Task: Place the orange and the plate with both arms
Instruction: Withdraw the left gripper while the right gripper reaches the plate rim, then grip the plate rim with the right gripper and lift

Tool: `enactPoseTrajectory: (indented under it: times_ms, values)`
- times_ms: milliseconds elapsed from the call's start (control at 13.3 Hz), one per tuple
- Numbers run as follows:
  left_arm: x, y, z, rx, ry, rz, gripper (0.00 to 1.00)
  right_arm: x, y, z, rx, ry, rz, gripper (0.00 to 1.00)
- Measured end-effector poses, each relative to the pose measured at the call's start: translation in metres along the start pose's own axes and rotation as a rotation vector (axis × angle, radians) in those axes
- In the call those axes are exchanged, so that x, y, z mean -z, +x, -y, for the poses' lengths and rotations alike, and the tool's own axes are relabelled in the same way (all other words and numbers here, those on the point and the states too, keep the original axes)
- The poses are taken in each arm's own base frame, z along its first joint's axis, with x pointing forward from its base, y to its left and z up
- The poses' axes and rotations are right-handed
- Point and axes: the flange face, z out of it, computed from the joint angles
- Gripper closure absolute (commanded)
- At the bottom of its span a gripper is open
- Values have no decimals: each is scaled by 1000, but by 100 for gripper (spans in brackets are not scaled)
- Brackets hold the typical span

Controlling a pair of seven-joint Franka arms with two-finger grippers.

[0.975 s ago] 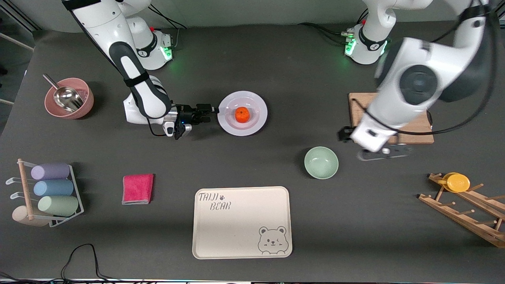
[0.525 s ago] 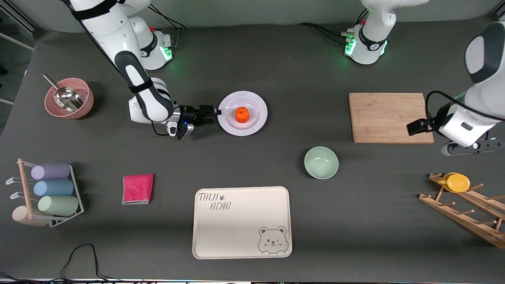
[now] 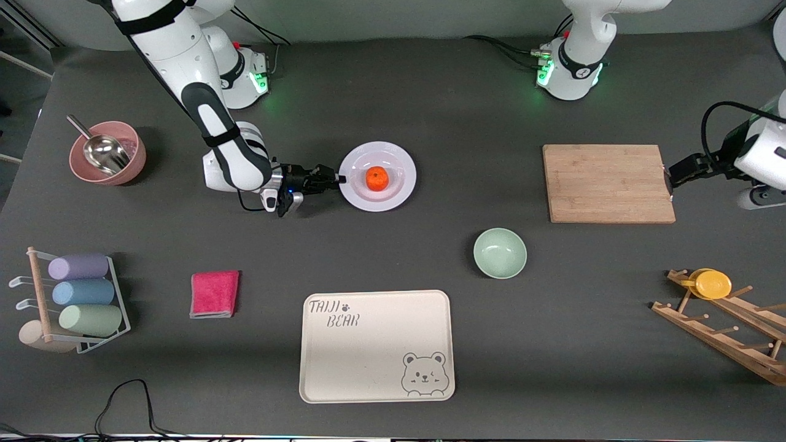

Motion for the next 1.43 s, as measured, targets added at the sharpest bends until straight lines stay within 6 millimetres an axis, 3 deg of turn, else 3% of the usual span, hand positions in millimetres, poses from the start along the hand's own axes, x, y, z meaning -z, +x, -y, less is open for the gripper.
enactPoseTrajectory:
  times_ms: [150,225,450,900,1125,1425]
  values:
    - [3,-3,9,7,-1,5,0,-4,-1,3,1,2,-1,98]
    - [4,-5,11,8,-2,9,0,-9,-3,6,-3,-1,-7,100]
    - [11,-9,15,13,-4,-1,0,-20,-5,15,0,7,-10,100]
    - [21,-20,10,-12,3,27,0,-15,1,27,-16,18,-27,100]
    - [13,-19,5,-42,7,57,0,-8,10,43,-17,31,-48,100]
    - [-3,-15,-17,-85,16,87,0,-6,16,48,-8,38,-56,100]
